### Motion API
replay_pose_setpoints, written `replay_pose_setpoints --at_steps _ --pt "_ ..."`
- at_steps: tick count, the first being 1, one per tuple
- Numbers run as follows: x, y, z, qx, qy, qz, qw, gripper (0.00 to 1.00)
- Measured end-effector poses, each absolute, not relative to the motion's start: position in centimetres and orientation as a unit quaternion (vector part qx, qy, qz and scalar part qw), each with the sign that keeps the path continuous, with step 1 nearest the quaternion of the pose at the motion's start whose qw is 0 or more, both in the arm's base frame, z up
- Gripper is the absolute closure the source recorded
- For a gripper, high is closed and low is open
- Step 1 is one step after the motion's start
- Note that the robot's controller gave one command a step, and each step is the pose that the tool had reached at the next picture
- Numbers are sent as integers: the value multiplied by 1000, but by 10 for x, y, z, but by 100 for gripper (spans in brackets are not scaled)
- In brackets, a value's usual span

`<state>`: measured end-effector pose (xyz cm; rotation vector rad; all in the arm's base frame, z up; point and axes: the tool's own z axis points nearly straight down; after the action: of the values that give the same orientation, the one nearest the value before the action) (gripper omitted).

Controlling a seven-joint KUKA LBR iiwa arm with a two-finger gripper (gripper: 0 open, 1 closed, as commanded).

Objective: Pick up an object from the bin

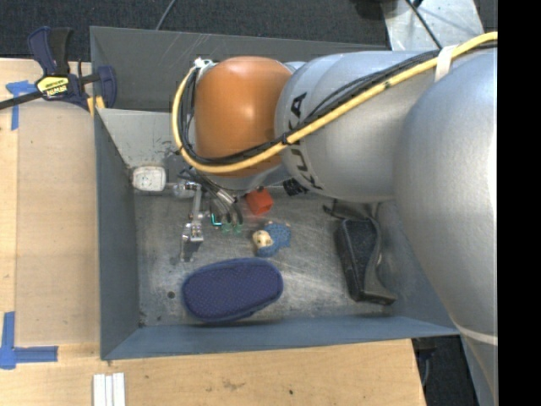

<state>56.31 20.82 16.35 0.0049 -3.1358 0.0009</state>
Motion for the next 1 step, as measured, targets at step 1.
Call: replay_pose_setpoints --at_steps 1 --pt "505 149 79 129 -992 -6 -14 0"
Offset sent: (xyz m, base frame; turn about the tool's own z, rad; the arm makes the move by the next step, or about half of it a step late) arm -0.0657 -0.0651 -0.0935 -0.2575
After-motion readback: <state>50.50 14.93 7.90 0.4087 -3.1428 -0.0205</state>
